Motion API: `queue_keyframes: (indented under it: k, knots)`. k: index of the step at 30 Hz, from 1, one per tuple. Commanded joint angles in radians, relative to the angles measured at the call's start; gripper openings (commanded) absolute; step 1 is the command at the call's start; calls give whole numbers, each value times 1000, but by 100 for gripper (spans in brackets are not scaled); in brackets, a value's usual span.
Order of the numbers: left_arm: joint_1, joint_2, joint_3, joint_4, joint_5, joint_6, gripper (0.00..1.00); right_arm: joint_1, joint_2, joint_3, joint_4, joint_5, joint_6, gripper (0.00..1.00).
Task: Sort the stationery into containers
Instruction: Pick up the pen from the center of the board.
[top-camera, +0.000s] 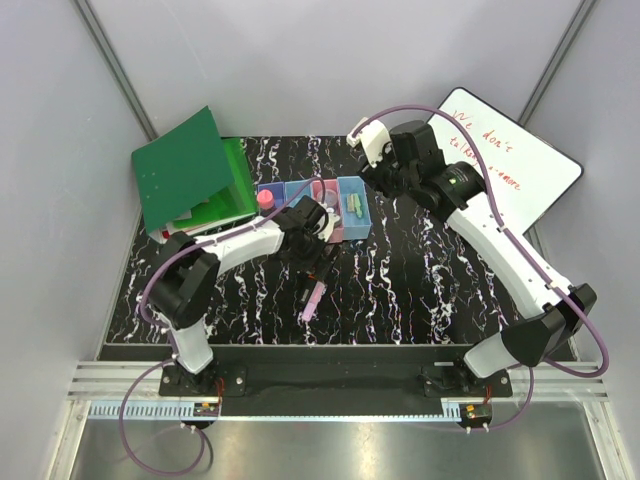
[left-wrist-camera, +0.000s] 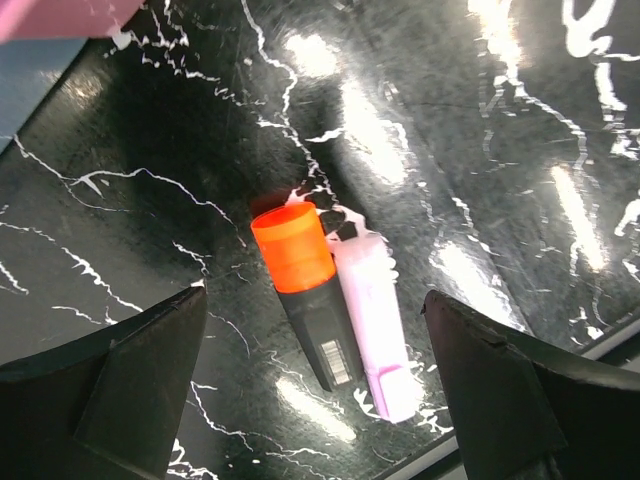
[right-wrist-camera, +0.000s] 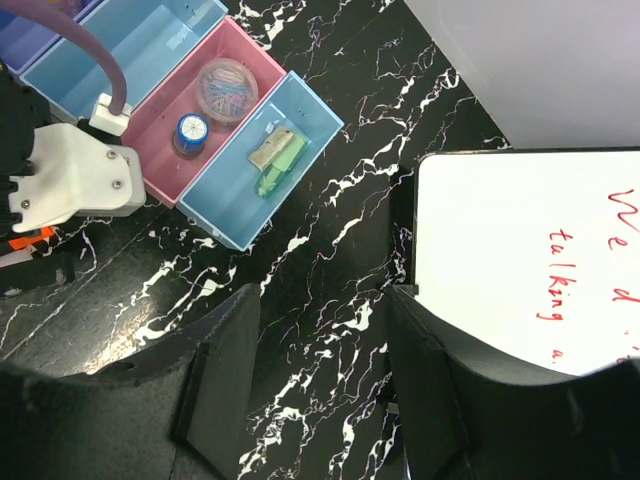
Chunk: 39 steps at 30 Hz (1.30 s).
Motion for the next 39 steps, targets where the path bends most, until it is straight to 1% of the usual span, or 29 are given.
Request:
queue_keyframes:
  k: [1,7,14,17,22,24,25,26,30,35,39]
  knots:
    - [2,19,44,-2,-23,-22,95,-3,-49,9,41,-21,34,60]
    - [38,79,87,-19,-12,-30,95,-1,-59,5,46,-34,48,59]
    - [43,136,117,-31,-15,-28,95,-3,-83,-12,55,-45,61,59]
    - [48,150,121,-31,-11,-30,93,-3,-94,-17,57,-53,62,58]
    - [49,168,126,-34,-3,-31,78,-3,-98,-26,61,-51,67,58]
    - [48,168,120,-34,-2,-35,69,-1,-102,-29,67,-50,68,58]
    - [48,168,118,-34,-2,-35,62,-3,-102,-30,67,-51,70,58]
    - [49,168,118,-34,-8,-36,61,-3,-106,-30,67,-51,71,57]
    - [43,176,107,-44,-49,-33,61,-3,-111,-27,71,-50,74,58]
    - [9,173,80,-44,-116,-22,60,-3,-120,-27,72,-45,79,57]
    - [-1,179,60,-51,-124,-13,60,-3,-125,-33,78,-44,77,57]
